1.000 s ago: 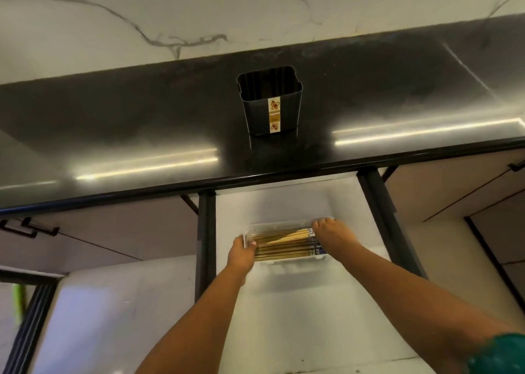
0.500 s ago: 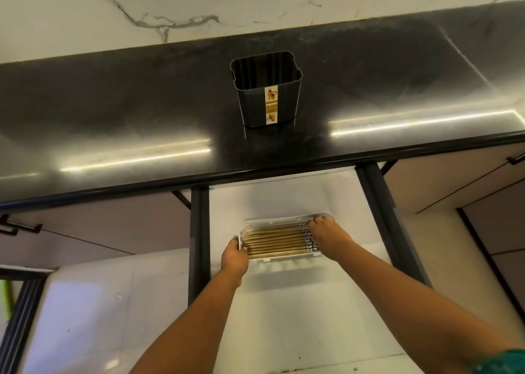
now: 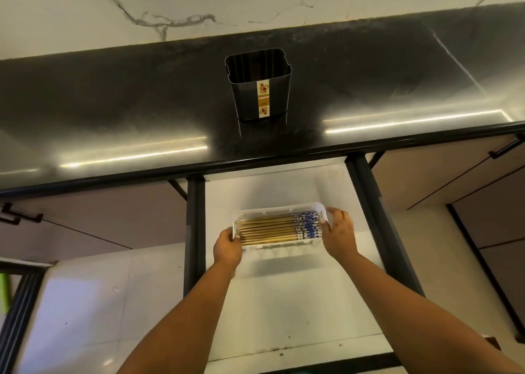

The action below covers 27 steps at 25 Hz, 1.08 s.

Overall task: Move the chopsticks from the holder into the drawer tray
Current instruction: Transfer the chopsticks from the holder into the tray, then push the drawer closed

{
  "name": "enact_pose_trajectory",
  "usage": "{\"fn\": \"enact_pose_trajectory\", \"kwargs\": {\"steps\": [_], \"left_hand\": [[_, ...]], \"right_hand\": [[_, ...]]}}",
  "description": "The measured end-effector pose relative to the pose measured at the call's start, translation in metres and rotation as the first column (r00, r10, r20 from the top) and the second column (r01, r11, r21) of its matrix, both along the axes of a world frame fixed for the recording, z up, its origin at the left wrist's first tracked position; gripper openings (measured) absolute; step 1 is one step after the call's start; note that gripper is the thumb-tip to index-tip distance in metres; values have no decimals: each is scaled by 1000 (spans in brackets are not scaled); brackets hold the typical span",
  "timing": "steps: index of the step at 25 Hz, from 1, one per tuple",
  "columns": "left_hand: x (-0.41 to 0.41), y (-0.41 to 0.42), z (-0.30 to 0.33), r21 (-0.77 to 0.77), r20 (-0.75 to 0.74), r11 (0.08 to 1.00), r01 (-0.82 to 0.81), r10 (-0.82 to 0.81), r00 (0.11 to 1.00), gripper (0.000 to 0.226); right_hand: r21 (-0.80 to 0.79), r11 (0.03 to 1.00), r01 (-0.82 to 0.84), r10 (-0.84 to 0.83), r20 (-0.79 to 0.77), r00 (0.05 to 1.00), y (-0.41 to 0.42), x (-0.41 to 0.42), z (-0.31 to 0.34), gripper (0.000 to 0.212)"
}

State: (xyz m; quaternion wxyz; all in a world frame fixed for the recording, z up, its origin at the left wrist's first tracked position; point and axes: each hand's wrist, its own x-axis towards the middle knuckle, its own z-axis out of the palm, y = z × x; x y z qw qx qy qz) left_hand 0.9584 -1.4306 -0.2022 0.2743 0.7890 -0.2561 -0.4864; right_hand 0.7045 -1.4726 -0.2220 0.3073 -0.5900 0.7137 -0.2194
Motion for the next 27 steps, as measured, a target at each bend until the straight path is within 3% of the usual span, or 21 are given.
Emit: {"fn": "enact_pose_trajectory", "kwargs": {"steps": [3, 7, 11, 15, 17, 21, 25, 27], "left_hand": [[-4, 10, 3, 14, -23, 1000, -3, 3, 1000, 33], [-6, 23, 1, 46, 3, 999, 13, -13, 1000, 33], [-11, 40, 1, 41, -60, 999, -29, 31, 998, 33], [-18, 56, 10, 24, -54, 1000, 5, -3, 999, 34], [-20, 64, 22, 16, -38, 998, 52, -52, 998, 36], [-29, 98, 48, -41, 43, 983, 179, -177, 983, 38], [-41, 152, 44, -192, 314, 944, 268, -200, 928, 5], [-45, 172, 36, -257, 437, 886, 387, -251, 864, 7]], "right_hand": [[331, 943, 41, -121, 223, 967, 7, 1, 8, 38], [370, 927, 56, -134, 190, 973, 16, 1, 15, 31], [392, 917, 78, -163, 188, 969, 33, -5, 7, 32], [410, 911, 38, -122, 180, 976, 42, -11, 10, 44], [365, 929, 56, -119, 154, 981, 46, -16, 14, 56], [209, 978, 14, -43, 135, 990, 67, -26, 33, 48], [-15, 987, -159, 160, 47, 986, 132, -22, 56, 39], [-181, 954, -241, 225, -103, 969, 175, -16, 59, 37]]}}
